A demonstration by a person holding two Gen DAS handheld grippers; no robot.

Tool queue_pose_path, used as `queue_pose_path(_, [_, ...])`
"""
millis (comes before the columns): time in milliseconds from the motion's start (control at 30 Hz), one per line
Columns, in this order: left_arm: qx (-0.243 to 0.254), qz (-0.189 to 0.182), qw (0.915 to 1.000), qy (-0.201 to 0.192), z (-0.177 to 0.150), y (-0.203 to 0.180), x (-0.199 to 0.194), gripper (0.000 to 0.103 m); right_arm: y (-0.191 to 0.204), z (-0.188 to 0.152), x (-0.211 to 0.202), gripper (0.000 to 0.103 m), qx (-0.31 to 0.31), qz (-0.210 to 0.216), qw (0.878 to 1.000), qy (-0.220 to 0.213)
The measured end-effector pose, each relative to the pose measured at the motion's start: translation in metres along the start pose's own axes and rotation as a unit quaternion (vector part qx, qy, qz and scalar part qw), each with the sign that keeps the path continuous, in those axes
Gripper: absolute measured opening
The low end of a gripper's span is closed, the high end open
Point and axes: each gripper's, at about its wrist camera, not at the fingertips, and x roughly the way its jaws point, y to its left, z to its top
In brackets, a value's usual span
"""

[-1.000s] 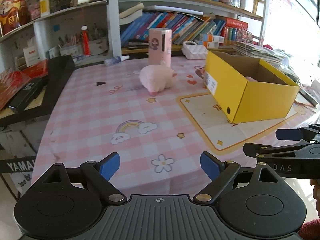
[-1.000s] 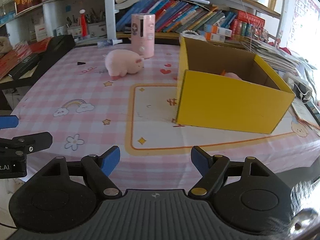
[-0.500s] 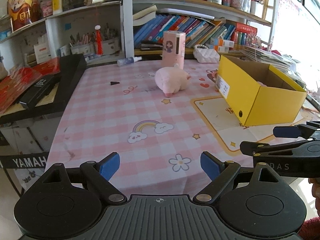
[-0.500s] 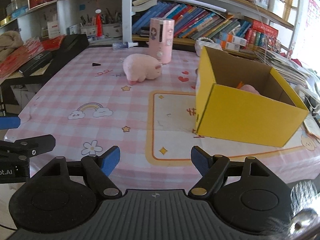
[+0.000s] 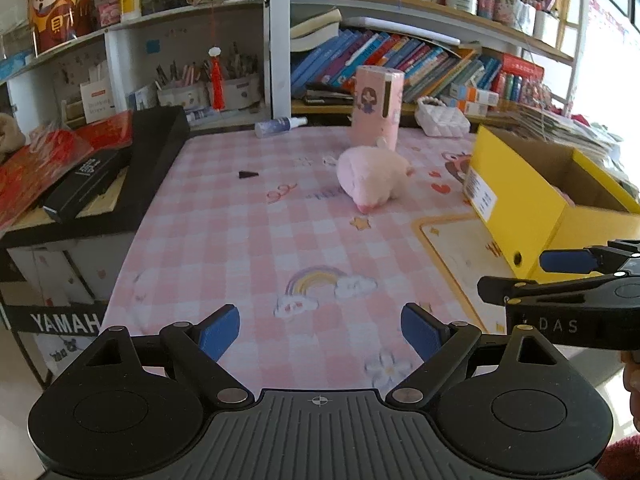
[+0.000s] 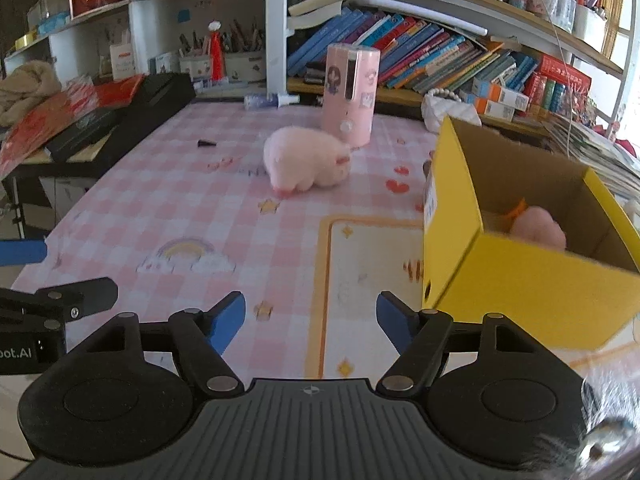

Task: Organize objects
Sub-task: 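Move both open grippers toward the pink plush pig and white charger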

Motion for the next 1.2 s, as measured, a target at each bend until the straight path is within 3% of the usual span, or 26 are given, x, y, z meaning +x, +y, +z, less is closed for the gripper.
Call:
queue_pose_path(367, [-0.022,0.008,0.9997,-0.008,0.054,-0.008,0.057,0.09,-0.042,0.075,0.046,0.071,0.02,0.006,0.999,-0.036])
queue_pose_path(600, [-0.008,0.01,0.9997,-0.019,0.086,-0.023,0.091,0.09,-0.067,0.12,0.073,0.071,0.045,0.013,0.997,-0.056])
queue_pose_path(1200, [0.087,0.004,0.9962,-0.006,0.124,-0.065,0.187,0.09,-0.102,0.158,0.131,0.071,0.071,0.02,0.997,-0.032])
